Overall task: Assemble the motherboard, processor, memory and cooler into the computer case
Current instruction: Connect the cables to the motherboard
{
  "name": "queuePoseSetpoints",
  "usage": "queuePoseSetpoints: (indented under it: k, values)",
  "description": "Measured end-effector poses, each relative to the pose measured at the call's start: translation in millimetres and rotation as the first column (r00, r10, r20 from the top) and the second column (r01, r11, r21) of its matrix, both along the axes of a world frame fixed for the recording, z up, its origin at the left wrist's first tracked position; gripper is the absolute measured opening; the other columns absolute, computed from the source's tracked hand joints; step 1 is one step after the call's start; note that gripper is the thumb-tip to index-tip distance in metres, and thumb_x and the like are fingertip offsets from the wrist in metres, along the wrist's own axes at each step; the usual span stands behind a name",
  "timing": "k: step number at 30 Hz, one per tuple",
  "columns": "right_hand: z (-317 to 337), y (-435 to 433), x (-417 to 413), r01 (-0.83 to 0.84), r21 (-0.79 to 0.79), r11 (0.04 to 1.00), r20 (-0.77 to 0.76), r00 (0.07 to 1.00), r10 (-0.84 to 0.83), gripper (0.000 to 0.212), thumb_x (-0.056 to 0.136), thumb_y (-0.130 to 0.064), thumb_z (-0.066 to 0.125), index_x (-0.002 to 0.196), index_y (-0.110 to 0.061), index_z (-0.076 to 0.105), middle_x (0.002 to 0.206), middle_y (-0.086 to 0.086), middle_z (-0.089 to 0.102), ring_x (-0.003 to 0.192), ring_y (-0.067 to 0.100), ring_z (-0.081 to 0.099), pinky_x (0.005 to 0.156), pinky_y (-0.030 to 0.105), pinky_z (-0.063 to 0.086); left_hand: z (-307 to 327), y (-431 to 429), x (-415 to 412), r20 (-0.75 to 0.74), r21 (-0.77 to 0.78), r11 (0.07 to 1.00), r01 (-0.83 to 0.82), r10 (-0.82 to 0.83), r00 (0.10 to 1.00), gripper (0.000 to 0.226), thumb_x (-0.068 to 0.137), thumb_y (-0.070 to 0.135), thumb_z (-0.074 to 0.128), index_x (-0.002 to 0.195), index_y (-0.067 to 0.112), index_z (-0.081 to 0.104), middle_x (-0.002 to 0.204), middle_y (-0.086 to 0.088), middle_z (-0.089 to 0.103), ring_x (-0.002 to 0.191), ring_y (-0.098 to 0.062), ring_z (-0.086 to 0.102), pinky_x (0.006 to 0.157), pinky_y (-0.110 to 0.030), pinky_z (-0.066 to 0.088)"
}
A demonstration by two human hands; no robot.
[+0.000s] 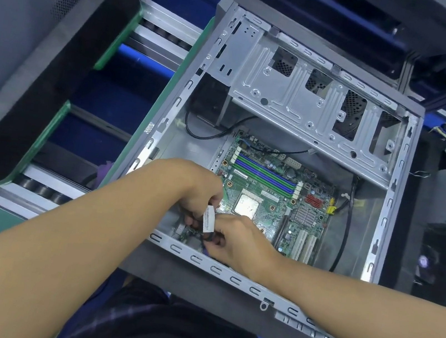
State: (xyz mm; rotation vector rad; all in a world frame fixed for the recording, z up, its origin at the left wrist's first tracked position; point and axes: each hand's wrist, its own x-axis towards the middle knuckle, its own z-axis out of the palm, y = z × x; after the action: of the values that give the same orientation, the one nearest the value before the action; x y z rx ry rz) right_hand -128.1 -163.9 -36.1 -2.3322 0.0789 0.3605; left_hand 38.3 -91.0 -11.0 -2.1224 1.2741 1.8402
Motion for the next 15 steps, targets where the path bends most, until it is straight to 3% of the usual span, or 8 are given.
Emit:
queuePoseSetpoints:
  k: [4, 7, 11, 15]
  values:
    - [2, 0, 0, -0.045, -0.008, 0.999, -0.001, 0.999, 0.045, 0.020, 0.080, -0.001, 0.072, 0.072, -0.012, 0.057, 0.072, -0.007, 0.048, 0.065, 0.009, 0.041, 0.062, 0.017, 0.030, 2, -2, -1, -0.001, -0.005, 1.000, -0.002, 0.002, 1.000, 0.013, 0.084, 0.006, 0.066, 0.092, 0.016, 0.065, 0.066, 0.003, 0.072, 0.066, -0.011, 0.072, 0.055, -0.023, 0.050]
    - [3, -2, 1, -0.049, -0.005, 0.999, -0.020, 0.999, 0.049, 0.022, 0.080, -0.001, 0.071, 0.072, -0.015, 0.055, 0.073, -0.007, 0.050, 0.065, 0.009, 0.041, 0.062, 0.017, 0.033, 2, -1, 0, 0.005, -0.008, 1.000, -0.003, 0.003, 1.000, 0.013, 0.083, 0.007, 0.067, 0.090, 0.018, 0.064, 0.066, 0.004, 0.072, 0.066, -0.011, 0.072, 0.054, -0.024, 0.050]
    - [8, -1, 1, -0.033, -0.009, 0.999, -0.043, 0.999, 0.032, 0.022, 0.080, 0.000, 0.069, 0.073, -0.015, 0.054, 0.073, -0.006, 0.051, 0.066, 0.010, 0.042, 0.063, 0.020, 0.035, 3, 0, 0, 0.003, -0.014, 1.000, 0.015, -0.015, 1.000, 0.012, 0.083, 0.007, 0.067, 0.089, 0.018, 0.064, 0.076, 0.000, 0.075, 0.075, -0.015, 0.074, 0.077, -0.037, 0.060]
    - [16, -3, 5, -0.087, -0.049, 0.995, -0.119, 0.990, 0.080, 0.007, 0.086, -0.008, 0.071, 0.087, -0.008, 0.064, 0.084, 0.005, 0.061, 0.077, 0.021, 0.053, 0.071, 0.031, 0.043, 8, 3, -1, 0.005, -0.034, 0.999, 0.026, -0.026, 1.000, 0.015, 0.085, 0.005, 0.064, 0.089, 0.019, 0.062, 0.084, -0.002, 0.076, 0.078, -0.016, 0.073, 0.080, -0.037, 0.059]
